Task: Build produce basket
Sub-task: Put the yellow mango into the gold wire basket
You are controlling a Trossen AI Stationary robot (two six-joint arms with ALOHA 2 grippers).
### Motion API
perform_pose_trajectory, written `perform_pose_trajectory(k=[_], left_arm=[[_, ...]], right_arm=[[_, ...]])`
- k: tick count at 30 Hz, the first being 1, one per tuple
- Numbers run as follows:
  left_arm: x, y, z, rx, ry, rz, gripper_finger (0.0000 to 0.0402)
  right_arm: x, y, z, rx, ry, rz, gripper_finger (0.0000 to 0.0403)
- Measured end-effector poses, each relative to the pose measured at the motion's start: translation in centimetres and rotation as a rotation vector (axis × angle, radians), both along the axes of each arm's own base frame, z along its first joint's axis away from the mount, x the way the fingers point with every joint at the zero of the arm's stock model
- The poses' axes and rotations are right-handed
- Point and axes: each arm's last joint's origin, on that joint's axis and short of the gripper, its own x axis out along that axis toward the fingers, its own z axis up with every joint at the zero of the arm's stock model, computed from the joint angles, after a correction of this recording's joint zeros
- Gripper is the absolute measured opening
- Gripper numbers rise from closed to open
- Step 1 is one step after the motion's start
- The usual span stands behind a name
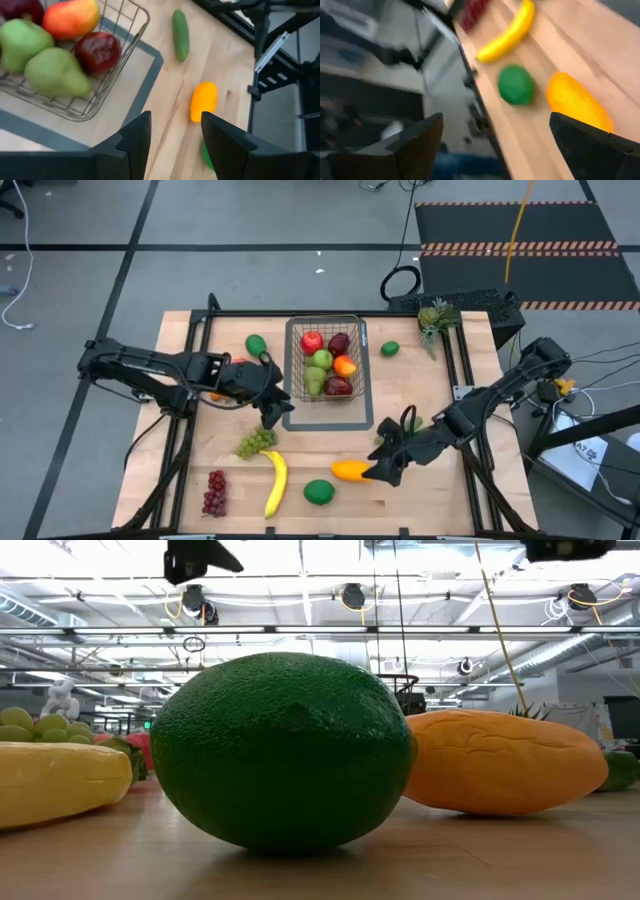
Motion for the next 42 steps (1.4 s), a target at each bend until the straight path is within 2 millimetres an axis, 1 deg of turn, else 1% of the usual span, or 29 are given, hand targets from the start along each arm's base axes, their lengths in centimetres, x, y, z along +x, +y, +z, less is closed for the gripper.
perform_pose_trajectory(k=[2, 5, 7, 9, 12, 17, 20, 23, 26, 30, 35, 39, 42], left_arm=[[0.7, -0.2, -0.1, -0.011, -0.022, 0.007, 0.0175], [1.0, -0.4, -0.7, -0.023, 0.006, 0.009, 0.0175], [1.5, -0.5, -0.6, -0.054, -0.017, 0.029, 0.0175], [1.4, -0.7, -1.0, -0.081, 0.011, 0.046, 0.0175], [2.0, -1.2, -0.8, -0.114, -0.036, 0.054, 0.0175], [1.9, -1.9, -0.7, -0.163, -0.044, 0.077, 0.0175], [1.8, -2.5, -0.7, -0.181, -0.044, 0.117, 0.0175], [1.6, -3.2, -0.7, -0.198, -0.050, 0.157, 0.0175], [1.4, -3.8, -0.7, -0.218, -0.056, 0.193, 0.0175], [1.3, -4.2, -0.7, -0.226, -0.070, 0.242, 0.0175], [1.2, -4.5, -0.7, -0.236, -0.075, 0.265, 0.0175], [1.2, -4.5, -0.7, -0.234, -0.076, 0.266, 0.0175], [1.2, -4.4, -0.6, -0.230, -0.084, 0.287, 0.0175]], right_arm=[[-0.4, 0.0, -0.6, -0.082, 0.044, 0.069, 0.0359], [-0.9, -0.1, -1.2, -0.197, 0.082, 0.163, 0.0359], [-1.2, -0.3, -2.0, -0.278, 0.100, 0.233, 0.0359], [-1.4, -0.4, -3.0, -0.374, 0.078, 0.314, 0.0359], [-1.6, -0.5, -4.6, -0.463, 0.020, 0.397, 0.0359], [-2.0, -0.8, -7.3, -0.455, -0.049, 0.401, 0.0359], [-2.7, -1.2, -9.0, -0.470, -0.049, 0.398, 0.0359], [-3.0, -1.3, -10.1, -0.504, -0.076, 0.382, 0.0359], [-2.7, -1.1, -10.7, -0.521, -0.109, 0.398, 0.0359], [-1.7, -0.4, -11.8, -0.526, -0.153, 0.403, 0.0359], [-1.1, 0.0, -13.9, -0.534, -0.099, 0.405, 0.0359], [-0.9, 0.0, -14.7, -0.592, -0.082, 0.387, 0.0359], [-0.5, 0.2, -15.2, -0.638, -0.116, 0.385, 0.0359]])
